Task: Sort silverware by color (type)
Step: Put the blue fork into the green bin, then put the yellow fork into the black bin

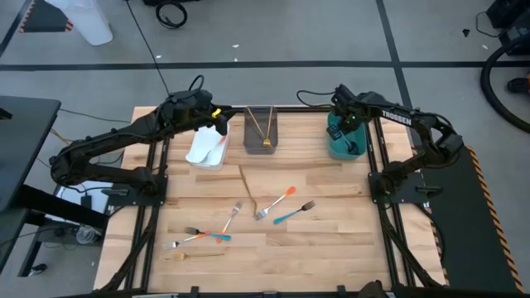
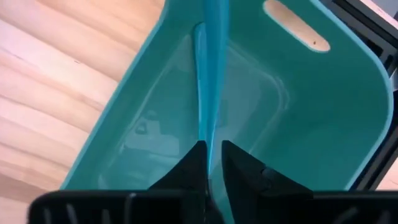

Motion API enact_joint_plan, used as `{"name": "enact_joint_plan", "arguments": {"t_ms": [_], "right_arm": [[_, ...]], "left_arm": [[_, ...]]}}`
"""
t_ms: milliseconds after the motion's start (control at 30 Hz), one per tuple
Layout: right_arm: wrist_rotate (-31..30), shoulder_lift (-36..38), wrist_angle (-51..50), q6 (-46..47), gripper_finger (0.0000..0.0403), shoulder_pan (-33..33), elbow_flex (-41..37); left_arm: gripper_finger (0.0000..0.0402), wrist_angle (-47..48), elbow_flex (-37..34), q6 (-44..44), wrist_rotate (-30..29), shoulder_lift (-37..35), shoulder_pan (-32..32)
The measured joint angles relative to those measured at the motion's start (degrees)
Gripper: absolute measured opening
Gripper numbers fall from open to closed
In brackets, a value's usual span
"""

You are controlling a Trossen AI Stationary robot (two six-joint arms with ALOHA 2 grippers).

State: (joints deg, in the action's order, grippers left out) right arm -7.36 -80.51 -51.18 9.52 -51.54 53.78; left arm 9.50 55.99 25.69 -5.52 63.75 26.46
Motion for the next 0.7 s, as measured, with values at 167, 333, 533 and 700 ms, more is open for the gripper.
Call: {"name": "enact_joint_plan", "arguments": {"t_ms": [167,333,533,700], "right_arm": [[4.3,0.0,0.0,-0.1,0.0095,-0.7,0.0],[7.3,0.0,-0.2,0.7,0.0104,-0.4,0.4],[7.6,0.0,-0.7,1.4,0.0101,1.6,3.8],[9.7,0.0,-0.2,3.2,0.01,4.4,6.0]], "left_arm": [[0.0156,0.0,0.0,0.0,0.0,0.0,0.0],[0.0156,0.2,0.0,0.0,0.0,0.0,0.0],[0.0156,0.2,0.0,-0.8,0.7,0.0,0.0],[0.0156,0.2,0.0,-0.9,0.8,0.0,0.0]]}}
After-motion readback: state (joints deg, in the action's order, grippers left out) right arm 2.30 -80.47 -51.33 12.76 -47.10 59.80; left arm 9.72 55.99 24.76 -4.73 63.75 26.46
